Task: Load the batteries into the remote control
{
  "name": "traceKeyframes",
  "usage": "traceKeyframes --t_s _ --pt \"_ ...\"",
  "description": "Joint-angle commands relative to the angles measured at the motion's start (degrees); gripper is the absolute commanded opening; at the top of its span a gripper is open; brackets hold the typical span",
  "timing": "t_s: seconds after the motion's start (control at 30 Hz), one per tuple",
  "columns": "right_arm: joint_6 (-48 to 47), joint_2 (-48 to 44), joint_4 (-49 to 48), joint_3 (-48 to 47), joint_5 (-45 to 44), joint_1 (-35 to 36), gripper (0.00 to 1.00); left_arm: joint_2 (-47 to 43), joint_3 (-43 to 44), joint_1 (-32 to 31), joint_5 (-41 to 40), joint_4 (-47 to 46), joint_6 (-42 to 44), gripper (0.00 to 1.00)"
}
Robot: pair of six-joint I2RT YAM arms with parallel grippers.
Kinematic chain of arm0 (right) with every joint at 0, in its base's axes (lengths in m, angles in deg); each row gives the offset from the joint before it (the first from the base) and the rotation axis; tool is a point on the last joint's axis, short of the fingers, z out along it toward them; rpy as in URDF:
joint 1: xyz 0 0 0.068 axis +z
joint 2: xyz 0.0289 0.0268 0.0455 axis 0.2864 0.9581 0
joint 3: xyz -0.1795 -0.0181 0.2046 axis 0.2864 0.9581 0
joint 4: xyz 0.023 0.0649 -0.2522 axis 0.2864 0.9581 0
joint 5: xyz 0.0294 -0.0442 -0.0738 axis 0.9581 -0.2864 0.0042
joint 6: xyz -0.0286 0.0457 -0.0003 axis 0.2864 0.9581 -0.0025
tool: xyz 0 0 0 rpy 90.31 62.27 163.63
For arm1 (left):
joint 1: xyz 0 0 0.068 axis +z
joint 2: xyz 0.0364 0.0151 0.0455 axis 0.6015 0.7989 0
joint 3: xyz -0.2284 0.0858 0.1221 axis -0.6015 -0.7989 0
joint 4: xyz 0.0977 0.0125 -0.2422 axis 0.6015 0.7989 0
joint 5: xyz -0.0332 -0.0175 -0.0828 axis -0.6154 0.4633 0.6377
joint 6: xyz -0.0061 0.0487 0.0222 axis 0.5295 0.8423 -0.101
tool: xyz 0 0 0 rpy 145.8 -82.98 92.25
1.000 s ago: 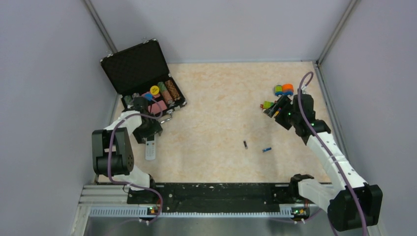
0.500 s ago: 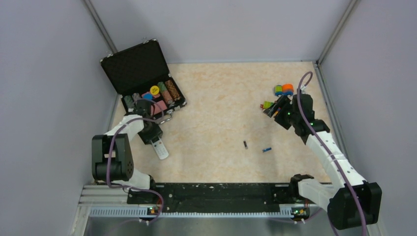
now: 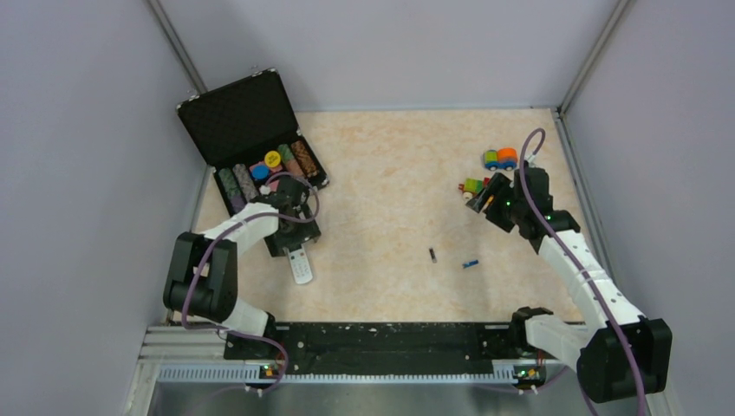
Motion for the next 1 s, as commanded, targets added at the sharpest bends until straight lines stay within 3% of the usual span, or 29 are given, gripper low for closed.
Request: traceKeyframes --t_s 0.0,0.2,0.5,0.57,0.73,0.97 --pt "-0.3 -0.6 0.0 0.6 -0.6 0.5 0.63 1.7 1.2 -3.2 -2.6 1.8 1.1 0.99" --pt "0.9 0.8 2.1 0.0 -2.0 0.6 0.60 2.5 -0.3 -6.2 -3.5 3.3 0.6 0.96" --pt "1.1 2.6 2.4 -0.8 -0.9 0.5 0.56 2.4 -2.2 -6.3 -3.8 4.0 -1.9 0.60" --pt "1.0 2.8 2.1 -1.0 -0.5 0.6 0.56 2.4 -2.3 -6.2 -3.7 3.8 -2.0 0.46" --pt "-0.4 3.2 0.8 -1.7 1.8 1.6 0.56 0.4 0.1 -6.2 -0.5 2.5 -0.1 0.00" --pt "-1.4 4.8 -5.8 -4.2 8.4 8.0 0.58 -12.9 6.3 -6.3 12.4 -3.5 6.4 0.00"
